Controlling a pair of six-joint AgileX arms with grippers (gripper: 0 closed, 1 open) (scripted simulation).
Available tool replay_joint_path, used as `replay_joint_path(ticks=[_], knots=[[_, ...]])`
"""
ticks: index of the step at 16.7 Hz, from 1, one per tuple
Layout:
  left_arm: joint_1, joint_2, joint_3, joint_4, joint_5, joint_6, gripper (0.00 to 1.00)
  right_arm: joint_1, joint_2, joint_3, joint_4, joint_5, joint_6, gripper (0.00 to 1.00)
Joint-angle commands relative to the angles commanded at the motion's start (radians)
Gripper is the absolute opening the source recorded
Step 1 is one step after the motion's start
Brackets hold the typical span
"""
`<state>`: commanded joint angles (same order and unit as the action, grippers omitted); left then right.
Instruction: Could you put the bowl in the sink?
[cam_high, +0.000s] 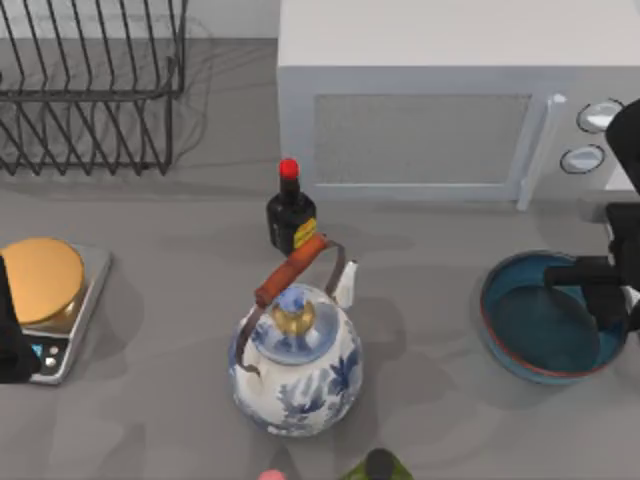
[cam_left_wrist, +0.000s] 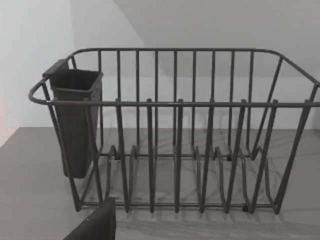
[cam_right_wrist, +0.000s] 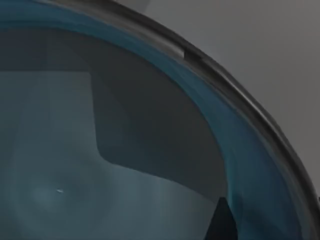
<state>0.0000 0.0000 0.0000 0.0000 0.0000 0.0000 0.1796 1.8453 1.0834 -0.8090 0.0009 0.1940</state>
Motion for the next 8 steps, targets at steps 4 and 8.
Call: replay_joint_path(ticks=[4,8], knots=[[0.0,0.0,0.0,0.0,0.0,0.0,1.0,0.0,0.0,0.0,0.0,0.0,0.0,0.0],[0.0,0.0,0.0,0.0,0.0,0.0,1.0,0.0,0.0,0.0,0.0,0.0,0.0,0.0]])
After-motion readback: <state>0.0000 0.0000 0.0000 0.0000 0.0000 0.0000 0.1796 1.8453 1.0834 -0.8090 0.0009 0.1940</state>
